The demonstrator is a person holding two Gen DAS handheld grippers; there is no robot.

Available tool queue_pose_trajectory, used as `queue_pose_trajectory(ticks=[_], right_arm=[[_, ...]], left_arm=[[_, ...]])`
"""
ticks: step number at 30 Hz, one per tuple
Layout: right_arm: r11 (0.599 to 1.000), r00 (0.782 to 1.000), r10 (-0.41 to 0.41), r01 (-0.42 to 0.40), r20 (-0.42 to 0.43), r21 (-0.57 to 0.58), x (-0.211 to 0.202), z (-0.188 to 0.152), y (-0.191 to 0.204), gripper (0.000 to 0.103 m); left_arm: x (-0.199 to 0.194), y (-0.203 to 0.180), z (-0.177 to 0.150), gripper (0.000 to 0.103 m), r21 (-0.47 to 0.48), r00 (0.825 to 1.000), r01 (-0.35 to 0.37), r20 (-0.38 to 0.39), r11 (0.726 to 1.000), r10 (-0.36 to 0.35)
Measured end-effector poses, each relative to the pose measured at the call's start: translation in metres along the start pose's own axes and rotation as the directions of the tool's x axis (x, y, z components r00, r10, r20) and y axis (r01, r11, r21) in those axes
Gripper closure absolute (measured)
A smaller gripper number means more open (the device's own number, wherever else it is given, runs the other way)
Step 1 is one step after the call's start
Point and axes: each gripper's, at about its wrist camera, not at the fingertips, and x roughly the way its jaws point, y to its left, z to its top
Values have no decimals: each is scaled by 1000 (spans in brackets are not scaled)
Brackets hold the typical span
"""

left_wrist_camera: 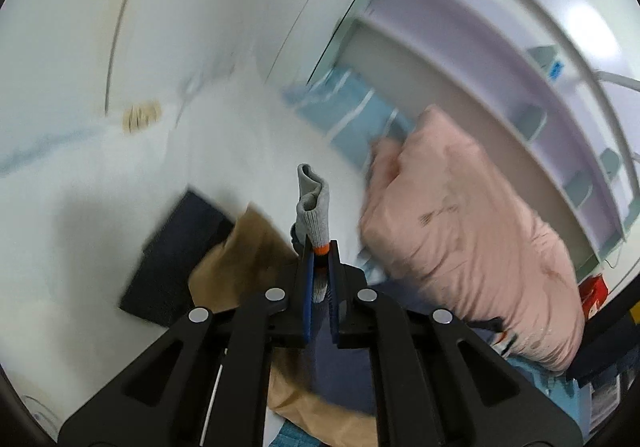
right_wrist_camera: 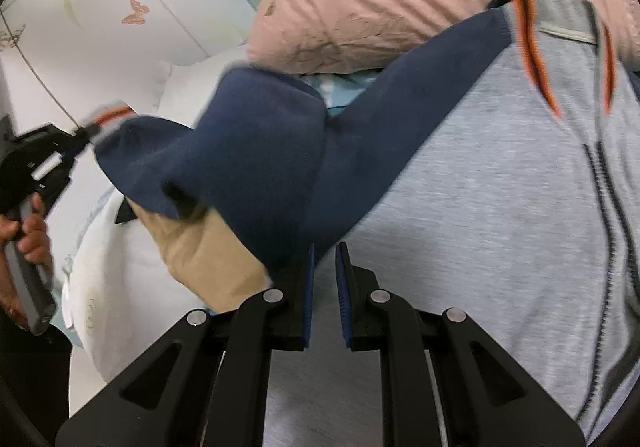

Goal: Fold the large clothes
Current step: 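Fold the held sleeve across the jacket body and open the left tool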

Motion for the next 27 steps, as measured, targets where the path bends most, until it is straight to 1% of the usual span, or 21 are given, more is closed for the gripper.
queue_pose_trajectory(ticks=[3,4,5,6,7,9,10,12,14,17,18,19,21,22,23,24,25,26,27], right_arm=[[1000,999,5,-6,-37,-13,17,1,7,94],[1000,998,4,-5,-65,-8,28,0,8,93],[1000,996,-4,4,-90,-6,36,-2,8,93],[1000,994,-10,11,-113,2,44,-3,6,93],[1000,992,-3,6,-124,28,51,-5,-1,94],[998,992,30,-22,-122,63,50,-4,-9,96],[997,994,46,-38,-101,73,41,-3,-13,93],[996,998,43,-40,-43,74,18,-1,-18,92],[994,999,29,-31,15,100,-18,-2,-34,92],[994,996,-58,51,63,99,-69,-8,-61,91],[992,993,-92,84,78,99,-85,-11,-72,91],[986,986,-135,125,94,109,-107,-17,-87,91],[970,969,-217,201,115,137,-149,-30,-119,91],[959,957,-262,243,126,146,-167,-36,-133,91],[949,945,-298,278,134,149,-181,-42,-143,91],[937,931,-336,316,139,151,-198,-48,-156,91],[916,910,-388,365,145,166,-217,-54,-172,91],[900,894,-422,394,151,183,-232,-61,-183,91],[885,879,-450,416,158,208,-249,-68,-199,91]], left_arm=[[-30,-17,11,97,28,997,63,52,998,-64],[-39,-29,15,97,51,993,96,59,994,-99],[-45,-37,16,97,69,991,113,65,991,-117],[-50,-48,16,97,86,988,130,68,988,-136],[-53,-64,16,97,107,984,167,52,980,-173],[-55,-91,11,97,124,974,218,26,968,-223],[-55,-103,8,97,136,970,241,7,961,-245],[-56,-138,-7,97,161,954,299,-27,941,-299],[-57,-174,-24,97,190,938,347,-54,918,-343],[-51,-222,-54,97,192,905,425,-108,885,-411],[-47,-237,-64,97,186,897,440,-128,878,-422],[-41,-256,-79,97,176,887,458,-154,871,-435],[-34,-282,-102,97,178,877,474,-177,862,-446],[-27,-296,-113,97,178,875,477,-190,861,-445],[-20,-310,-130,97,167,867,486,-215,858,-449],[-13,-320,-143,97,160,860,494,-238,855,-452],[-5,-330,-154,97,153,852,501,-259,852,-454],[6,-346,-175,97,143,839,510,-298,848,-454],[12,-352,-187,97,139,833,513,-319,847,-452]])
